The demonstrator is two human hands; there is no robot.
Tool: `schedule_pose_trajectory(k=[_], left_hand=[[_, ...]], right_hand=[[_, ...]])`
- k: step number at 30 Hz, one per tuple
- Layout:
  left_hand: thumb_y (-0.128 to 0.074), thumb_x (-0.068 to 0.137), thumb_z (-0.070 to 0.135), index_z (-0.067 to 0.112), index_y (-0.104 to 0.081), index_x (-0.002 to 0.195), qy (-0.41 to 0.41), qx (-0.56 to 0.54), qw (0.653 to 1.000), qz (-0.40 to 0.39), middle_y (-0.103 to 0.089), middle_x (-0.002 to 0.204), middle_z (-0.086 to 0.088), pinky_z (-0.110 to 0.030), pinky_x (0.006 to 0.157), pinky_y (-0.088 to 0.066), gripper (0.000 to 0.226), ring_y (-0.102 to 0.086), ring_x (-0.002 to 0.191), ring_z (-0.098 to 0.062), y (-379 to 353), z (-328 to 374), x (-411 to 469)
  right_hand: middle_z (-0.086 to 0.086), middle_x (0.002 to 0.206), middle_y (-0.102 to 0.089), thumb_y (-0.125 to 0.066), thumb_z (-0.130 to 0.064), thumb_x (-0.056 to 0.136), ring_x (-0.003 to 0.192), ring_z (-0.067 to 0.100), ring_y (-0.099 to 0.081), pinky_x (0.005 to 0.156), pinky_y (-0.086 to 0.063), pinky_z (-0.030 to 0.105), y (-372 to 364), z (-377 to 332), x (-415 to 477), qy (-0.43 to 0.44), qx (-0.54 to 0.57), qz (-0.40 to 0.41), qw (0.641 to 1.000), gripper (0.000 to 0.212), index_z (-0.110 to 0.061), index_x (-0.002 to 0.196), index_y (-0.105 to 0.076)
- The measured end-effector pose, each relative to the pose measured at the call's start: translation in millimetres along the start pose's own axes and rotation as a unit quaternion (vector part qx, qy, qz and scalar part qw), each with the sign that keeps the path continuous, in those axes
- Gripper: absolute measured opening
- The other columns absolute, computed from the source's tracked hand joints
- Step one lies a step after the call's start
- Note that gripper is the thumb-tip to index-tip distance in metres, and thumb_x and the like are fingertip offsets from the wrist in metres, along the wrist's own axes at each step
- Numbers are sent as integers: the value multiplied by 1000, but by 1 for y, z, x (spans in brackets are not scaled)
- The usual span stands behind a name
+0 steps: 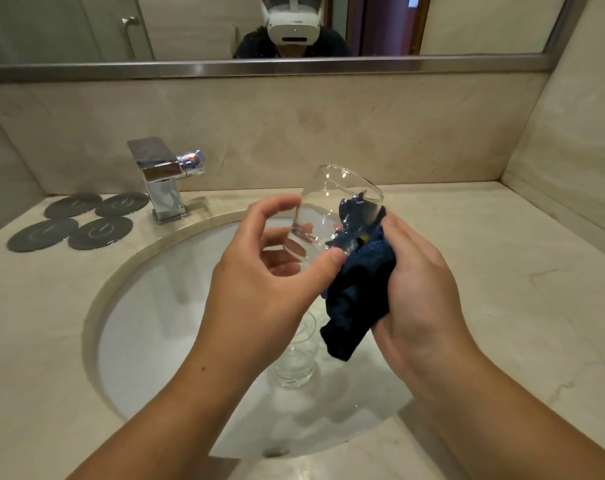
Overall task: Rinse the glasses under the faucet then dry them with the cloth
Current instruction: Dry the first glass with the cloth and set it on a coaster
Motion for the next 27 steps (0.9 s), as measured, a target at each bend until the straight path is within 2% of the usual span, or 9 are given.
schedule_pose_trajectory(k=[3, 6, 11, 13, 15, 18, 22, 24, 27], left_hand=[[-90, 72, 45, 55, -57, 119, -39, 58, 996, 49, -70, 105, 18, -18, 81, -57, 58, -69, 90, -9, 2, 3, -2], [-85, 70, 45, 54, -51, 118, -63, 101, 990, 74, -63, 103, 17, -13, 75, -51, 59, -62, 86, -7, 1, 7, -4], [-81, 65, 44, 54, -48, 118, -54, 109, 989, 89, -59, 111, 16, -13, 75, -48, 63, -59, 89, -8, 5, 7, -3], [-79, 63, 39, 53, -49, 118, -47, 103, 990, 89, -60, 112, 14, -12, 74, -47, 64, -58, 88, -5, 8, 4, -2], [-81, 67, 30, 52, -51, 118, -44, 107, 989, 88, -61, 114, 13, -10, 74, -47, 64, -59, 90, -2, 10, 0, -1], [-80, 71, 21, 51, -54, 117, -37, 110, 990, 74, -62, 112, 15, -9, 73, -47, 61, -59, 96, 3, 8, -3, 0], [-89, 77, 31, 47, -59, 119, 16, 49, 996, 71, -64, 96, 13, -9, 58, -48, 54, -64, 66, 5, 7, -5, 3], [-89, 81, 28, 44, -61, 124, 23, 37, 998, 47, -69, 100, 8, -9, 56, -50, 54, -68, 69, 3, 8, -6, 5], [-86, 82, 30, 47, -63, 127, 34, 19, 999, 12, -75, 108, 1, -10, 61, -53, 53, -73, 78, -2, 13, -11, 8]], right_hand=[[-6, 131, -75, -52, -37, 106, 125, 17, -69, 114, -49, 50, -5, -1, -5, 64, -74, 2, 995, 38, -29, 140, -68], [-23, 132, -71, -52, -34, 111, 126, -5, -63, 113, -50, 30, -9, -5, -14, 120, -137, 9, 983, 38, -34, 148, -61], [-51, 86, -64, -54, -25, 109, 88, -25, -62, 75, -44, -1, -13, -7, -27, 186, -200, -8, 962, 40, -36, 147, -59], [-37, 74, -66, -54, -24, 109, 71, -15, -62, 65, -44, 2, -16, -4, -29, 207, -216, -34, 954, 41, -37, 148, -58], [-17, 68, -62, -54, -25, 110, 56, 2, -56, 56, -49, 19, -21, 0, -31, 228, -238, -59, 942, 42, -42, 148, -58], [-20, 71, -60, -53, -27, 109, 53, 12, -56, 54, -51, 36, -23, 2, -33, 268, -270, -73, 922, 43, -41, 149, -59], [-6, 83, -77, -54, -26, 110, 69, 17, -70, 71, -62, 40, -11, -14, -18, 224, -224, 13, 948, 37, -44, 141, -65], [-13, 98, -80, -54, -25, 110, 86, 9, -76, 89, -63, 44, 4, -24, -5, 196, -199, 59, 958, 35, -41, 138, -69], [-2, 101, -81, -57, -27, 108, 95, 27, -78, 93, -61, 56, 16, -31, 9, 110, -120, 49, 985, 27, -35, 130, -70]])
Point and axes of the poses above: each hand's wrist, its own x-axis towards the middle knuckle, its own y-axis out of the back of the hand, z = x × y, the point moved 3 cm from there along x, towards the middle knuckle
